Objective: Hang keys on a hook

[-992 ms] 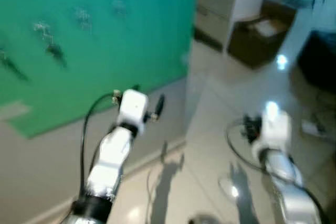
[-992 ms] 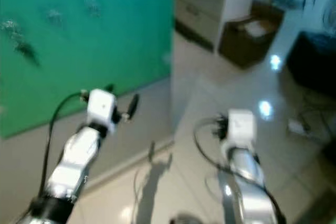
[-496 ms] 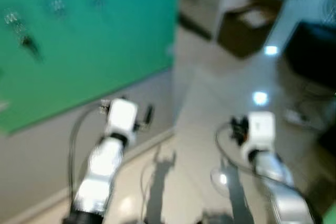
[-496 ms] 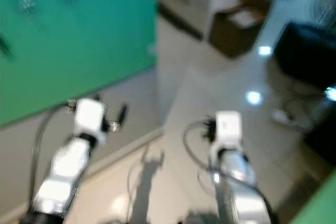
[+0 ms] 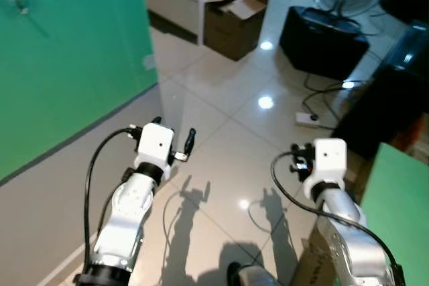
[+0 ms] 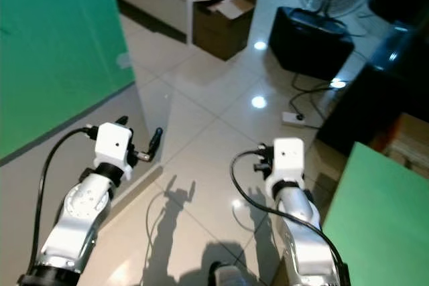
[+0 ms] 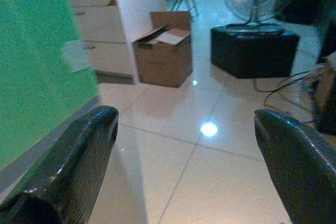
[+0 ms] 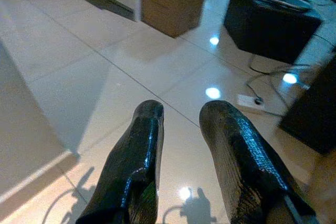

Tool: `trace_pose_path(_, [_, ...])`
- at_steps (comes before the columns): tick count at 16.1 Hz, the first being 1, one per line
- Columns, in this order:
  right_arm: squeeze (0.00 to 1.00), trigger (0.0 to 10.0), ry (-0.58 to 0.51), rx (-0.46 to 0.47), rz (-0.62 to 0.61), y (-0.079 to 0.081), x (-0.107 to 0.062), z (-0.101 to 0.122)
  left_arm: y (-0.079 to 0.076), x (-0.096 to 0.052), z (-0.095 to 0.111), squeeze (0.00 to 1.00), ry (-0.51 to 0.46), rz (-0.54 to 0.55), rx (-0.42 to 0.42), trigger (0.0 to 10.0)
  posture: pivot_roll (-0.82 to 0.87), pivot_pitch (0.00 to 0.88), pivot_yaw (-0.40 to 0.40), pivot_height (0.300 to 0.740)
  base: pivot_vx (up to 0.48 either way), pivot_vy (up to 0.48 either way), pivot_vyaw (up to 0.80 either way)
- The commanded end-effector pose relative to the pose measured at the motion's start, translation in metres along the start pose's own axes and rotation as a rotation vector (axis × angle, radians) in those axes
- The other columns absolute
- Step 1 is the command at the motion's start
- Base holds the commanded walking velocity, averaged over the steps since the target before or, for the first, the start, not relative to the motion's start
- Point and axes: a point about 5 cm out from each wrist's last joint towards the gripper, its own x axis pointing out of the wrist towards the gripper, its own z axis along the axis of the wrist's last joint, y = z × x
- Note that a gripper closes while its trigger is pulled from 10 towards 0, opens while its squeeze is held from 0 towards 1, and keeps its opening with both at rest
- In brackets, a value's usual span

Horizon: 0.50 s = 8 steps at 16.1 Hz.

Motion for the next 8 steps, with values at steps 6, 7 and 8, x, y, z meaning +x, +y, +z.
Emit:
trace_pose_path(6, [0.00, 10.0, -0.024, 0.046, -0.039, -0.014, -0.001, 0.005, 0.002, 0.001, 0.005, 0.00, -0.009, -0.002, -0.009, 10.0, -0.13, 0.093, 0.011, 0.740, 0.000, 0.000, 0.00])
trace_pose_path(7, [0.00, 10.0, -0.036, 0.053, -0.033, -0.015, -0.001, 0.007, 0.003, 0.002, 0.007, 0.00, -0.016, -0.003, -0.008, 10.0, -0.13, 0.089, 0.011, 0.740, 0.000, 0.000, 0.00])
trace_pose_path(8, [0.00, 10.0, -0.042, 0.055, -0.029, -0.015, -0.001, 0.009, 0.003, 0.002, 0.007, 0.00, -0.019, -0.004, -0.007, 10.0, -0.13, 0.086, 0.010, 0.740, 0.000, 0.240, -0.40])
